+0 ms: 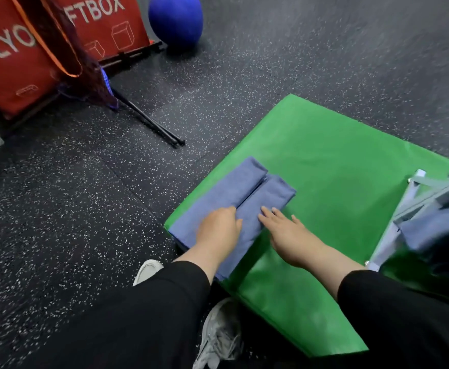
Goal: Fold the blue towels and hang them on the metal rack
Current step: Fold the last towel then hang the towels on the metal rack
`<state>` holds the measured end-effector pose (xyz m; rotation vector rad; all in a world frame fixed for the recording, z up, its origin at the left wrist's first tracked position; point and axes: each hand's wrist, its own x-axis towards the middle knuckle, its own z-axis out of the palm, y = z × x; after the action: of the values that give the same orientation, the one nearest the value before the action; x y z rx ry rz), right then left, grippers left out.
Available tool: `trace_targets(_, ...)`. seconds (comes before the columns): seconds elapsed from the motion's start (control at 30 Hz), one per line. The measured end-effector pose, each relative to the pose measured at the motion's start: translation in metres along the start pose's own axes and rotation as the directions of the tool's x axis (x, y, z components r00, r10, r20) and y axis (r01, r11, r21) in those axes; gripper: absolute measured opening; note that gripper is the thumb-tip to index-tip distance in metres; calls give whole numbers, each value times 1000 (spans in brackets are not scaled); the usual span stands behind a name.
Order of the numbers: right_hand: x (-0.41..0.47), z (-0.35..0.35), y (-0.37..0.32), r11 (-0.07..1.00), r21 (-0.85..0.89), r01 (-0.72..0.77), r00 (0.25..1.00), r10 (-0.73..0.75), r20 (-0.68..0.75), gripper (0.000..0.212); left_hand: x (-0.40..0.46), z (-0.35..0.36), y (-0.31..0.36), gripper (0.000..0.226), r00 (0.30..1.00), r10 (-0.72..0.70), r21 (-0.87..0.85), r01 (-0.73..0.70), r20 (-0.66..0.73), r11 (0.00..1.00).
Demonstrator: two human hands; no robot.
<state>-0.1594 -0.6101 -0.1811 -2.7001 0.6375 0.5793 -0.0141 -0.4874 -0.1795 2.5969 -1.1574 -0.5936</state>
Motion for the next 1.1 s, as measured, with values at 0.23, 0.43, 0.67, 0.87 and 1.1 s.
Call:
trace_targets(0.23,7,10,0,1000,8,20,1000,-20,-19,67,10,13,7,24,999,-35,19,36,-25,999)
trace_targets(0.43,4,7,0,999,40,14,1000,-14,-4,68,18,15,15,20,999,-36,-38,37,14,999)
trace_targets(0.67,-6,-8,13,990,134,-35,981,60,-184,86,16,-23,35,6,981,-56,-563,154,187,812)
trace_targets(0.87,-23,-34,29,971,236,43,887,72,-456,93,3,-62,56,19,947,34,-841,268,321,470)
trace_targets(1.1,-61,-61,22,955,268,124,775,76,-628,94,-18,-90,85,59,912,199,-907,289,358,306)
